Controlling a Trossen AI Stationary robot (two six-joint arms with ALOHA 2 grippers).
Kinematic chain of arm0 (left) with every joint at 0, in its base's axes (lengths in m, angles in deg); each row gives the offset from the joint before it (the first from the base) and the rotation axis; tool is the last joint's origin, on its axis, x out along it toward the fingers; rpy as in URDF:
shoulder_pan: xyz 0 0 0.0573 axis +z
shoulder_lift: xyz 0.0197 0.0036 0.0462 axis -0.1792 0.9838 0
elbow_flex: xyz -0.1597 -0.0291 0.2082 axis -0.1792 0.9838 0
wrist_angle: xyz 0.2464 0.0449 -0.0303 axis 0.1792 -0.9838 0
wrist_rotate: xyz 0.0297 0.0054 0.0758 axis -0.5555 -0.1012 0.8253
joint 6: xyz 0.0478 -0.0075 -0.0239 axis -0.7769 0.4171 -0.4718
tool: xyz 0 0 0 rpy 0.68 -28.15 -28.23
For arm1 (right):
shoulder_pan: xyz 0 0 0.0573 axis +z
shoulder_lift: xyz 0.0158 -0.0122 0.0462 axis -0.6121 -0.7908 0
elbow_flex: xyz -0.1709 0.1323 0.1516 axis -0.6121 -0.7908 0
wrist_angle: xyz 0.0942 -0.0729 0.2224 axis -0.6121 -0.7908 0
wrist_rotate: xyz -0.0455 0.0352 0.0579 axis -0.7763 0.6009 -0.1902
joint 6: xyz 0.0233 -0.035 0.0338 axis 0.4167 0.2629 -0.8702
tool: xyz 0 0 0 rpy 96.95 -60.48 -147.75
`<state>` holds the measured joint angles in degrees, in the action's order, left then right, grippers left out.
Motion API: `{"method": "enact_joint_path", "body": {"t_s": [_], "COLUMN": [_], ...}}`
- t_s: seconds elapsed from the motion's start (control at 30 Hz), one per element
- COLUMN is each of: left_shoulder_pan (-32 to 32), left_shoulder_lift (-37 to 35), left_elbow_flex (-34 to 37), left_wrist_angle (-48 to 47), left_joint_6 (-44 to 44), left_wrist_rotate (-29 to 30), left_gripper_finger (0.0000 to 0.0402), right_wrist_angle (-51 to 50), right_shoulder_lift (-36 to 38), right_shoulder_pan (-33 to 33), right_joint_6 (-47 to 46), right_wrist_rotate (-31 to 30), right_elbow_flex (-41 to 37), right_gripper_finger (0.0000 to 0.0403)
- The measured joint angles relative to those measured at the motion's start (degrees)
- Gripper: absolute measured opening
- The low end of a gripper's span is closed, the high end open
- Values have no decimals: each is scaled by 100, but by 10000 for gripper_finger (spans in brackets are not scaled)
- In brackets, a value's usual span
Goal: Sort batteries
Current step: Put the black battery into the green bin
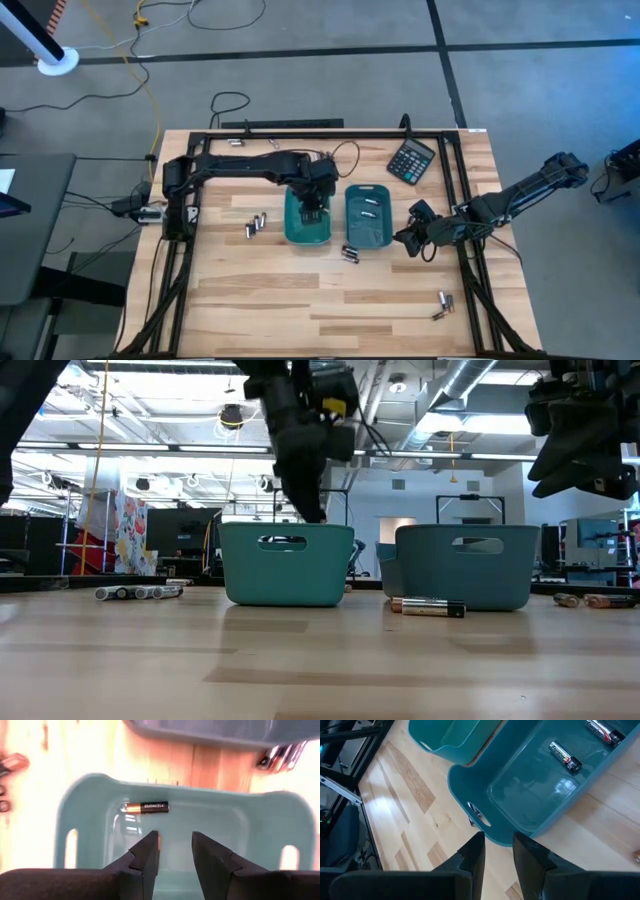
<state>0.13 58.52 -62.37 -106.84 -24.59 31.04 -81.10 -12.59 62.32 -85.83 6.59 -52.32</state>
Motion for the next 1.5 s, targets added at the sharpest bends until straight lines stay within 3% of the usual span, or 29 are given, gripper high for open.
{"method": "enact_joint_path", "body": {"t_s": [0.07, 0.2, 0.47, 0.77, 0.97, 1.17, 1.33, 1.5], "left_shoulder_pan": [0, 0, -2, -354, -978, -1556, -1826, -1948], "left_shoulder_lift": [0, -29, -493, -1198, -2066, -3271, -3882, -3978], "left_elbow_flex": [-236, -580, -635, -486, 722, 2754, 3910, 4243], "left_wrist_angle": [-277, -791, -1396, -1888, -1219, 977, 2297, 2587], "left_joint_6": [183, 574, 1572, 2648, 3483, 4672, 5490, 5797], "left_wrist_rotate": [14, 13, 25, 874, 1315, 1505, 1610, 1612], "left_gripper_finger": [115, 115, 115, 115, 115, 115, 115, 115], "right_wrist_angle": [0, 2, -252, -1292, -2919, -5256, -5465, -5427], "right_shoulder_lift": [0, 0, 7, 7, 8, -4, -23, -144], "right_shoulder_pan": [-18, -176, -658, -1333, -1774, -2428, -3159, -3929], "right_joint_6": [103, 1160, 3184, 4330, 4066, 3116, 3382, 3812], "right_wrist_rotate": [0, -4, -4, -6, -2, 543, 1344, 1674], "right_elbow_flex": [0, 0, 489, 1576, 2359, 2654, 2339, 1922], "right_gripper_finger": [116, 116, 116, 116, 116, 116, 116, 118]}}
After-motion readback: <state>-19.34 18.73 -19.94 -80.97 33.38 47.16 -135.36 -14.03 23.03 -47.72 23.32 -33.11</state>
